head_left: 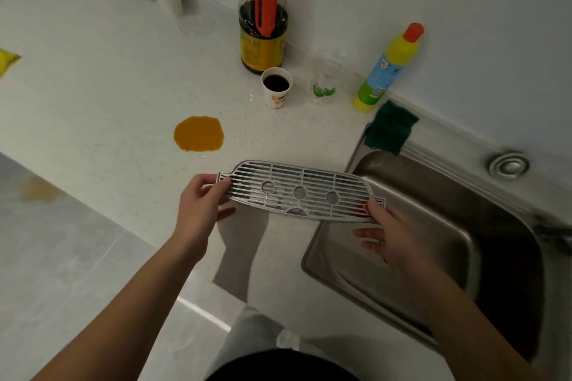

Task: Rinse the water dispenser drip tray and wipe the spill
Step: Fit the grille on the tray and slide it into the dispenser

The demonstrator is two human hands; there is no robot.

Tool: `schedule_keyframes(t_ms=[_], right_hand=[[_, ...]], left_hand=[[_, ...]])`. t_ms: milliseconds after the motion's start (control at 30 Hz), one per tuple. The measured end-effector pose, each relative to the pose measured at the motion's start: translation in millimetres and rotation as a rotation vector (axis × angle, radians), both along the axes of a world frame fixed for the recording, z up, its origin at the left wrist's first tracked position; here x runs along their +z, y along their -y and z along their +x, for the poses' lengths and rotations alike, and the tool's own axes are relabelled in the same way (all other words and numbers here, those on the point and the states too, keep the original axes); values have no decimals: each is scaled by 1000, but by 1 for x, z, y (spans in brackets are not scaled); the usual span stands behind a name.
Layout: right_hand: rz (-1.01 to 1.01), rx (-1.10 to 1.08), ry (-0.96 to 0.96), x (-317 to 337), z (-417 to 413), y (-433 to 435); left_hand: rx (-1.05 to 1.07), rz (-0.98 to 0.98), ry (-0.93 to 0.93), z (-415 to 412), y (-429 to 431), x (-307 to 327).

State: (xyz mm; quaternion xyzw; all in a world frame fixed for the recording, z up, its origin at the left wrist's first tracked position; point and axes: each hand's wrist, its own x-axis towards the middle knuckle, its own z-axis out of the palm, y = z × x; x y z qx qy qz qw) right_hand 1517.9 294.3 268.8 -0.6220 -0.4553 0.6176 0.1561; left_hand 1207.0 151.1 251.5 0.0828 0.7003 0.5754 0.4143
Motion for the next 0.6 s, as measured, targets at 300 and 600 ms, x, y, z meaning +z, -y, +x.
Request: schedule_keyframes(t_ms=[300, 600], right_hand=[[-40, 117, -169, 6, -47, 81], [33, 411, -155, 19, -139, 187]], left_hand=[[307, 10, -3, 6, 145, 31], [564, 30, -16, -31, 305, 59]])
